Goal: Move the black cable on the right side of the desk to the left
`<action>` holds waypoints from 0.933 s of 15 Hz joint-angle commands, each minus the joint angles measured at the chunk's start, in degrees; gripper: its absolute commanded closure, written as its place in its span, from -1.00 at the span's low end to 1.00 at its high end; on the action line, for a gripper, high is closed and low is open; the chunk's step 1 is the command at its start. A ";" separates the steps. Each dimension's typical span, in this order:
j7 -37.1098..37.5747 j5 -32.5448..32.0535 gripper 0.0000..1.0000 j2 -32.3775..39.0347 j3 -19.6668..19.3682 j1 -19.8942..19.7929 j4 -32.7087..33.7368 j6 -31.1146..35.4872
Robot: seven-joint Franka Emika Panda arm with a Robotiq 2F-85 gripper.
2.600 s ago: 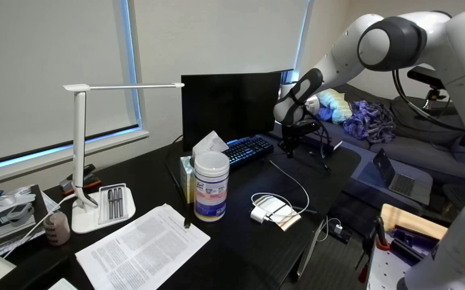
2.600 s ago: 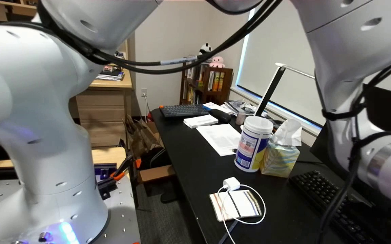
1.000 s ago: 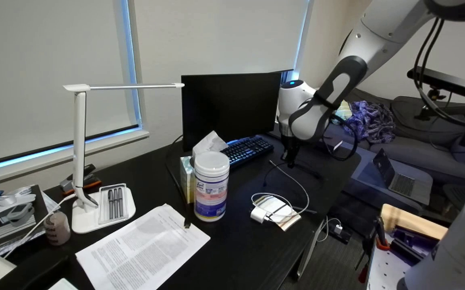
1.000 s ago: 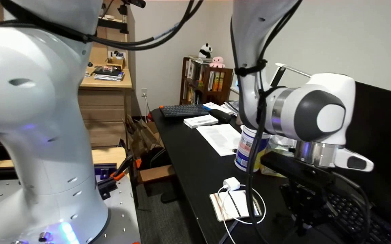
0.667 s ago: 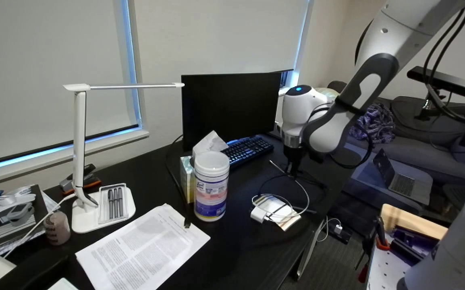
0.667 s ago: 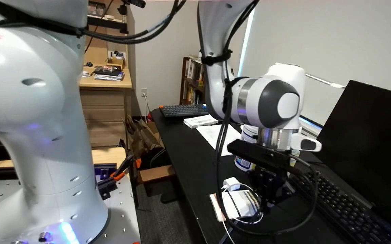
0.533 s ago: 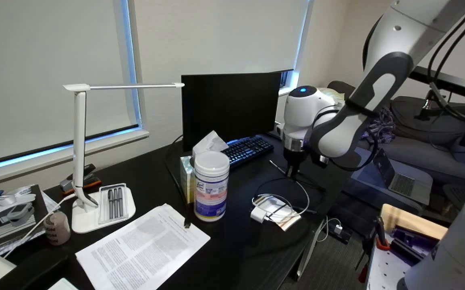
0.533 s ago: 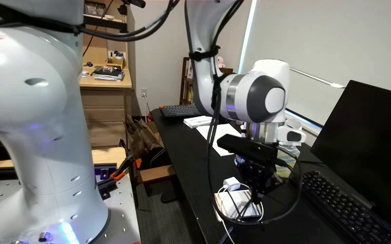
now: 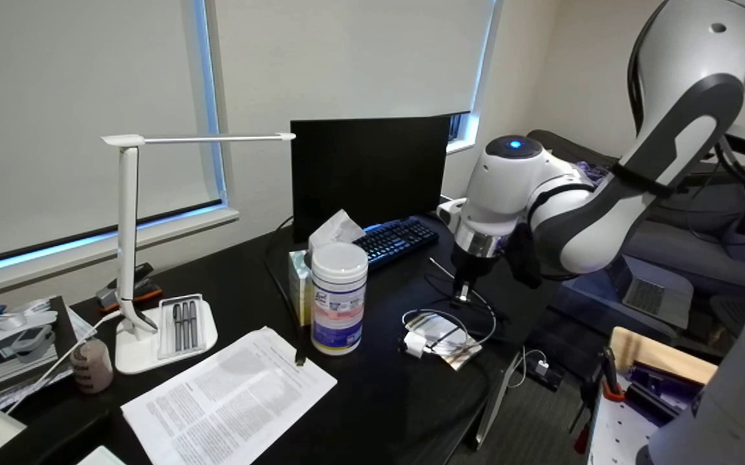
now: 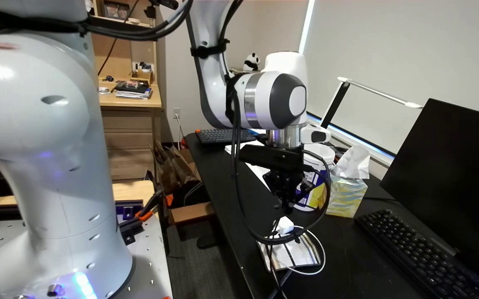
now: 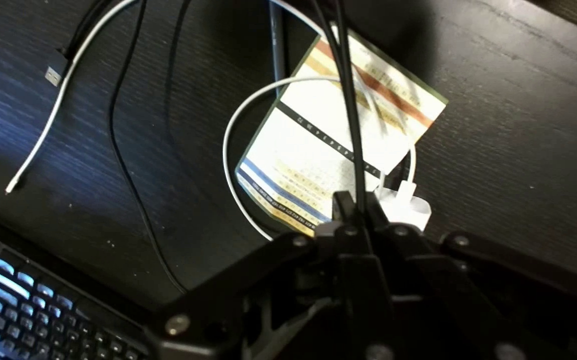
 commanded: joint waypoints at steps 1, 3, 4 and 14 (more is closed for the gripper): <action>6.28 -9.73 0.92 0.78 0.71 0.33 -0.31 2.81; 8.51 -13.89 0.92 1.29 1.05 0.92 -0.61 3.85; 9.84 -16.02 0.92 1.66 1.37 1.23 -0.55 3.96; 7.27 -1.68 -0.24 8.02 1.22 -1.30 -0.77 9.32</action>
